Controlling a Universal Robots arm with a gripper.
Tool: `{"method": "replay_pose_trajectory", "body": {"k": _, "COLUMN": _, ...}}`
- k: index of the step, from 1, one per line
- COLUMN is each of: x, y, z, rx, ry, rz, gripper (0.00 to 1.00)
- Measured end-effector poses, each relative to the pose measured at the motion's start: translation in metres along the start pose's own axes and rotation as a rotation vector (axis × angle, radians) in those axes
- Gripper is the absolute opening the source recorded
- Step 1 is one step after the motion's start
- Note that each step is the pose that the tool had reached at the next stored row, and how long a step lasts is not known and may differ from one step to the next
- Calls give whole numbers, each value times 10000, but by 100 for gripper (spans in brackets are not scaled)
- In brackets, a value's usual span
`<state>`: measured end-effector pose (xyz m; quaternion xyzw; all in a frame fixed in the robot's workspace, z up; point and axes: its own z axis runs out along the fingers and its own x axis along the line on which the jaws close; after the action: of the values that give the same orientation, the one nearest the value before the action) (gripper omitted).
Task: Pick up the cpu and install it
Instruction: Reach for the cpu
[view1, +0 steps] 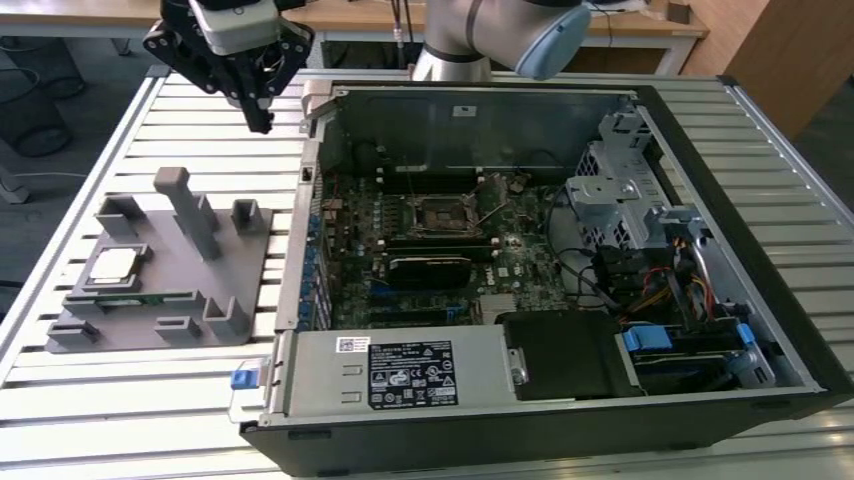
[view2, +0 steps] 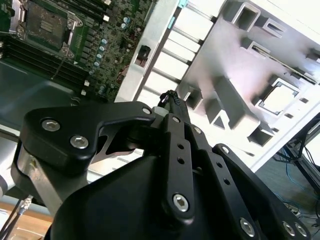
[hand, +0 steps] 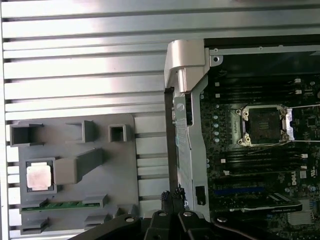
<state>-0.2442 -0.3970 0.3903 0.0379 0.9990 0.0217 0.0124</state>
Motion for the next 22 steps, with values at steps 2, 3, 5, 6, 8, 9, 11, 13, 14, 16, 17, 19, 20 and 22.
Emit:
{"method": "replay_pose_trajectory", "body": {"k": 2, "x": 28, "y": -2, "z": 0, "rx": 0, "ry": 0, "rz": 0, "gripper": 11}}
{"method": "replay_pose_trajectory", "body": {"k": 3, "x": 39, "y": -3, "z": 0, "rx": 0, "ry": 0, "rz": 0, "gripper": 11}}
{"method": "replay_pose_trajectory", "body": {"k": 5, "x": 67, "y": -5, "z": 0, "rx": 0, "ry": 0, "rz": 0, "gripper": 11}}
{"method": "replay_pose_trajectory", "body": {"k": 6, "x": 85, "y": -6, "z": 0, "rx": 0, "ry": 0, "rz": 0, "gripper": 11}}
{"method": "replay_pose_trajectory", "body": {"k": 8, "x": 125, "y": -9, "z": 0, "rx": 0, "ry": 1, "rz": -1, "gripper": 11}}
{"method": "replay_pose_trajectory", "body": {"k": 9, "x": 145, "y": -11, "z": 0, "rx": 1, "ry": 2, "rz": 0, "gripper": 11}}
{"method": "replay_pose_trajectory", "body": {"k": 11, "x": 186, "y": -14, "z": 1, "rx": 1, "ry": 4, "rz": 1, "gripper": 11}}
{"method": "replay_pose_trajectory", "body": {"k": 13, "x": 232, "y": -18, "z": 2, "rx": 0, "ry": 3, "rz": 1, "gripper": 11}}
{"method": "replay_pose_trajectory", "body": {"k": 14, "x": 252, "y": -19, "z": 2, "rx": 0, "ry": 4, "rz": 1, "gripper": 11}}
{"method": "replay_pose_trajectory", "body": {"k": 16, "x": 291, "y": -22, "z": 3, "rx": 0, "ry": 4, "rz": 0, "gripper": 11}}
{"method": "replay_pose_trajectory", "body": {"k": 17, "x": 308, "y": -23, "z": 3, "rx": 1, "ry": 5, "rz": -1, "gripper": 11}}
{"method": "replay_pose_trajectory", "body": {"k": 19, "x": 345, "y": -26, "z": 3, "rx": 1, "ry": 6, "rz": 0, "gripper": 11}}
{"method": "replay_pose_trajectory", "body": {"k": 20, "x": 360, "y": -27, "z": 3, "rx": 1, "ry": 6, "rz": 0, "gripper": 11}}
{"method": "replay_pose_trajectory", "body": {"k": 22, "x": 390, "y": -30, "z": 4, "rx": 1, "ry": 7, "rz": 0, "gripper": 11}}
